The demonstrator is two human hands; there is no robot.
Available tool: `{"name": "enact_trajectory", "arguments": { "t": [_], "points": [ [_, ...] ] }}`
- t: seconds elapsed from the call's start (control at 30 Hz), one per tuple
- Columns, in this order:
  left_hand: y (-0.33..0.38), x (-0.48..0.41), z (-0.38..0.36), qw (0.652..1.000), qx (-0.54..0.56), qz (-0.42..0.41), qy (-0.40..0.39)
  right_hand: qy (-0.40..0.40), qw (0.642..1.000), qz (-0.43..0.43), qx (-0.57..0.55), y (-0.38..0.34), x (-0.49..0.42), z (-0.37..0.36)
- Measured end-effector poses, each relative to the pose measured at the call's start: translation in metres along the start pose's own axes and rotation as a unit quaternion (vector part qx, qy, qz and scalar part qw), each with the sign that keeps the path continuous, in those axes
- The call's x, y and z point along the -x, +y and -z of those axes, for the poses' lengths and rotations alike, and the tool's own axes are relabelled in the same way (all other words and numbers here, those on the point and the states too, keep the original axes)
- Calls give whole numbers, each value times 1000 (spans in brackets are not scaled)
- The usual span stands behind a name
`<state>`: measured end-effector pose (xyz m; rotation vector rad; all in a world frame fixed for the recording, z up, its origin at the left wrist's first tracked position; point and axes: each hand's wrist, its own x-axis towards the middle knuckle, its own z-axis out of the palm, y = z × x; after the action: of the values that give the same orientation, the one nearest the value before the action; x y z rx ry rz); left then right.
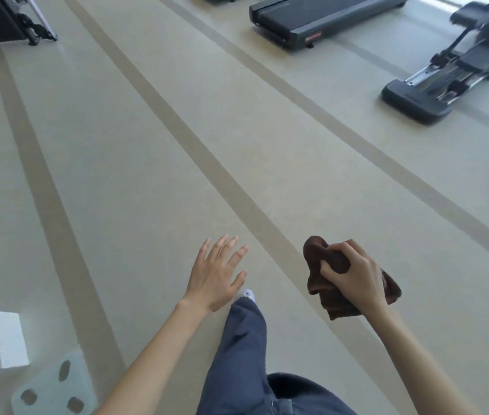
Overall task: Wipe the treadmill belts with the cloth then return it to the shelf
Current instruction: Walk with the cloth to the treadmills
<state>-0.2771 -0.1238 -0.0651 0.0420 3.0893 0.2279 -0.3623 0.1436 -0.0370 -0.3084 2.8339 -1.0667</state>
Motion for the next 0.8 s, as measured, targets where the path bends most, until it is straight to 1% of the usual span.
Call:
{"name": "enact_trajectory", "arguments": {
  "t": [0.13,0.27,0.47,0.63,0.8],
  "points": [
    [-30,-72,10,999,-8,-33,11,27,1000,-11,4,-11,-57,-1],
    [-58,-144,29,999,5,-36,26,35,999,-5,17,-33,-125,4],
    [-91,-233,41,997,11,-64,34,84,996,1,8,-55,-215,-6],
    [-103,-293,40,997,22,-75,27,108,994,-12,6,-51,-267,-12],
    [-108,-362,36,997,19,-79,19,94,995,-27,16,-30,-328,-15]
  ]
}}
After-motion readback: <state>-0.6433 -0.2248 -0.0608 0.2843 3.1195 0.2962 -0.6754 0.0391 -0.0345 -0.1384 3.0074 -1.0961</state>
